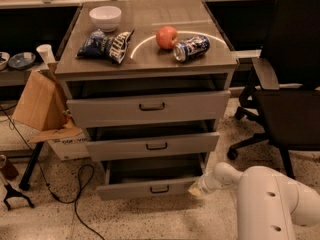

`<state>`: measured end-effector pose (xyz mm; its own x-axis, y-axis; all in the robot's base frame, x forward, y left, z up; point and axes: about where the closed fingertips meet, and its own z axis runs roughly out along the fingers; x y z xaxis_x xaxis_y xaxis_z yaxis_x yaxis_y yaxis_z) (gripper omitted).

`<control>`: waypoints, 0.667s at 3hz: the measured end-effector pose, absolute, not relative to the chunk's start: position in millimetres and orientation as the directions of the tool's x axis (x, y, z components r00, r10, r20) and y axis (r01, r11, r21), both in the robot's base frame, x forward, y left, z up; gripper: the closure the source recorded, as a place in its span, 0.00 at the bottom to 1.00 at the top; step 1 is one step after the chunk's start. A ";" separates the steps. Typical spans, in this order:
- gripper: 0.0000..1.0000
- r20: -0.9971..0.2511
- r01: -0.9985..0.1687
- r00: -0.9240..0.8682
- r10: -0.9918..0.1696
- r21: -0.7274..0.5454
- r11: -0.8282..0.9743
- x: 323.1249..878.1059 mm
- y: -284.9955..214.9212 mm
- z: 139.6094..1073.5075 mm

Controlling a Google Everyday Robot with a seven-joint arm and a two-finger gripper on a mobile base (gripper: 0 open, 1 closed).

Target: Close bottom drawer

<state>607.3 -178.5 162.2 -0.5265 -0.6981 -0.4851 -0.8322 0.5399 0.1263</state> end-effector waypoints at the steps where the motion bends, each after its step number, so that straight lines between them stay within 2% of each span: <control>1: 0.04 -0.490 -0.852 -0.497 -0.716 0.120 0.509 616.4 -164.7 158.8; 2: 0.00 -0.489 -0.881 -0.451 -0.747 0.112 0.459 629.9 -142.6 153.7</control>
Offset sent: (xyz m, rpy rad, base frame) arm 0.0430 0.0577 -0.0104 -0.0153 -0.0274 0.1600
